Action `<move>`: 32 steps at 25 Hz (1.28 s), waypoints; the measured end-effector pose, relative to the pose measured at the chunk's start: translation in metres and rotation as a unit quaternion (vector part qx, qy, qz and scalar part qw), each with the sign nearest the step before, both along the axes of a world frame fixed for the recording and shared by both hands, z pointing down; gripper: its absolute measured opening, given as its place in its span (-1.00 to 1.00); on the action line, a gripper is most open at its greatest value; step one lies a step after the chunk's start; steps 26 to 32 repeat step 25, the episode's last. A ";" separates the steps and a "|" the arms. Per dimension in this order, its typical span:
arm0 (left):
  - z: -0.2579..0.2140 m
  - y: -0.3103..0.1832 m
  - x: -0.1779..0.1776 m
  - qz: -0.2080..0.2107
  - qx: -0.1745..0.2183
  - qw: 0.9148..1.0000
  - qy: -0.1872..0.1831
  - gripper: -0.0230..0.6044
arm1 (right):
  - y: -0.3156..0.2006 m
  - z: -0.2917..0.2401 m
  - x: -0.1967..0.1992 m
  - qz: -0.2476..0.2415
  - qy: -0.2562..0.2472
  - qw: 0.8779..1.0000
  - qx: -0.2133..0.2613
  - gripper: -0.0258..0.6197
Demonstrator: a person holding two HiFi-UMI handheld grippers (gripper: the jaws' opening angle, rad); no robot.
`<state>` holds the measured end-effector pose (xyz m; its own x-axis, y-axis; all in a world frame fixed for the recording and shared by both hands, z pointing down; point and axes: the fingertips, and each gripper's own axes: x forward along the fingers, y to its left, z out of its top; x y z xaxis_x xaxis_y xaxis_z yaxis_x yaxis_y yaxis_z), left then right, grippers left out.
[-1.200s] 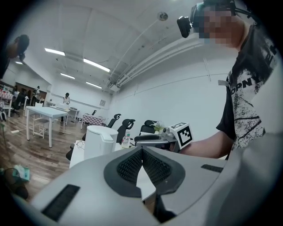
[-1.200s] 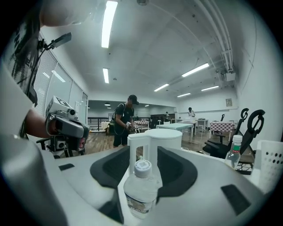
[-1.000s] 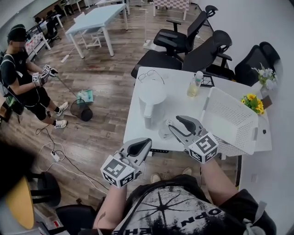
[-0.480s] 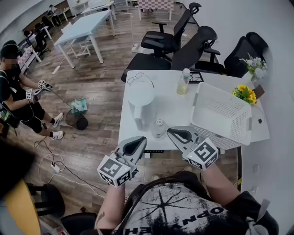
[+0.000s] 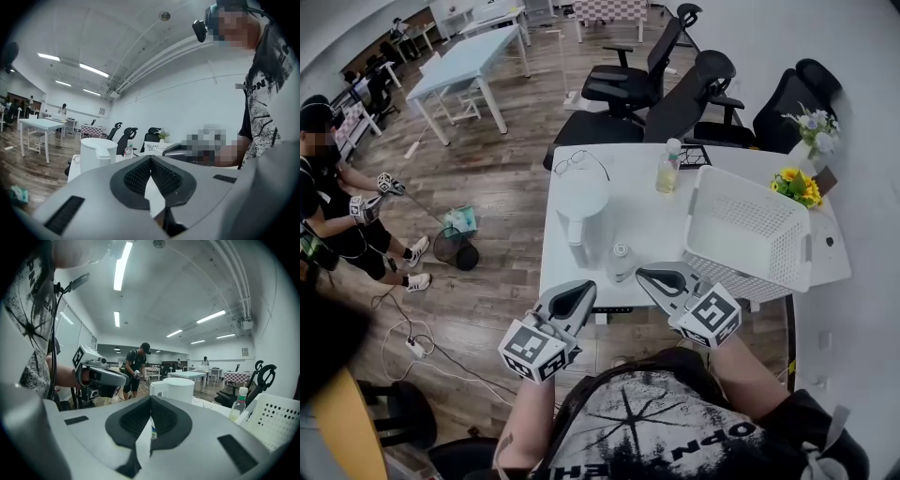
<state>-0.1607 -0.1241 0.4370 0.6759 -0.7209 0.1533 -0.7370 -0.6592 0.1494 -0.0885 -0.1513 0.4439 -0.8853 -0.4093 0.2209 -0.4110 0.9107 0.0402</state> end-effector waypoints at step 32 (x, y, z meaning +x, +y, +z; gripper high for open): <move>0.007 0.004 -0.007 -0.008 -0.013 1.000 0.002 -0.89 | 0.005 0.010 -0.010 -0.013 0.025 1.000 -0.001 -0.85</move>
